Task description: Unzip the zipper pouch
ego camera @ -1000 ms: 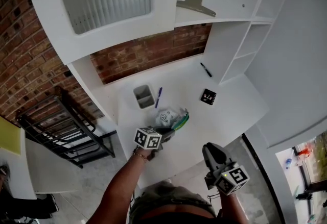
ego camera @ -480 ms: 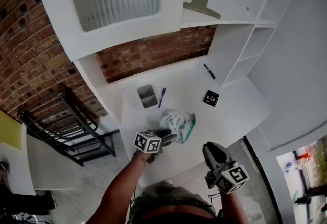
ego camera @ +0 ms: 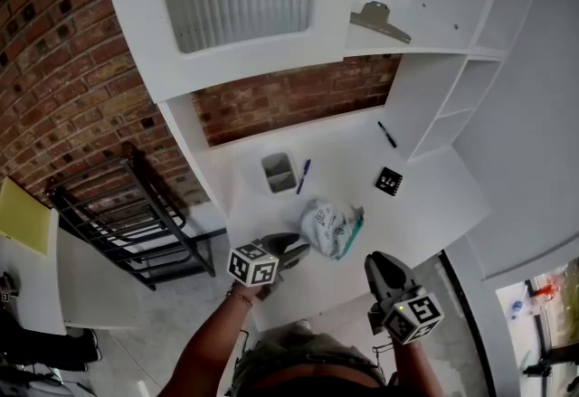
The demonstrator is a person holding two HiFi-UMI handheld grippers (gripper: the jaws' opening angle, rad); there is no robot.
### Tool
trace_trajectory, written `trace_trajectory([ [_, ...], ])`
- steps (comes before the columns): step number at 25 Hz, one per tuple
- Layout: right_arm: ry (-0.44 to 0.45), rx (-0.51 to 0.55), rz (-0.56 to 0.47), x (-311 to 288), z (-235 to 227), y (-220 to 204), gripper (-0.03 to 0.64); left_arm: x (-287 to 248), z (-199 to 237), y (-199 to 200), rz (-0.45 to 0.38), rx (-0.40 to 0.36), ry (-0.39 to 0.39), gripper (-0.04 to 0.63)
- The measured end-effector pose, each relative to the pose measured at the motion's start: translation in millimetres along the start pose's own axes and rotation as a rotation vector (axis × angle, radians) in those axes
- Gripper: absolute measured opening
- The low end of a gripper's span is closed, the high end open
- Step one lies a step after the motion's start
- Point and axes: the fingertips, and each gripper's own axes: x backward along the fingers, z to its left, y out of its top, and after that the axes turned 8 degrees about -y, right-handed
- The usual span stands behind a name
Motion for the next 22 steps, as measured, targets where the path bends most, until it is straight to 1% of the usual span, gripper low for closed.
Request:
trace_trajectory([
  [3, -0.016, 0.008, 0.002, -4.7, 2.4, -2.0, 0.052, 30.4, -7.6, 7.9, -0.023, -0.051, 0.044, 0.173],
  [5, -0.017, 0.034, 0.003, -7.4, 4.6, -3.1, 0.049, 49.0, -15.4, 13.1, -0.047, -0.077, 0.068, 0.170],
  [7, -0.012, 0.065, 0.006, -9.0, 7.6, -4.2, 0.046, 64.8, -24.1, 15.9, -0.066, -0.101, 0.093, 0.157],
  [11, -0.028, 0.075, 0.018, -12.7, 9.0, -7.1, 0.037, 94.9, -36.3, 19.6, -0.101, -0.137, 0.162, 0.130],
  [16, -0.020, 0.067, 0.020, -17.6, 16.8, -11.1, 0.025, 130.1, -46.0, 26.8, -0.164, -0.178, 0.269, 0.085],
  [19, -0.014, 0.084, 0.018, -20.2, 21.0, -13.5, 0.011, 145.0, -52.9, 31.0, -0.188, -0.206, 0.318, 0.034],
  [22, -0.009, 0.080, 0.020, -22.9, 24.4, -16.5, 0.002, 157.4, -54.7, 31.5, -0.218, -0.190, 0.341, 0.008],
])
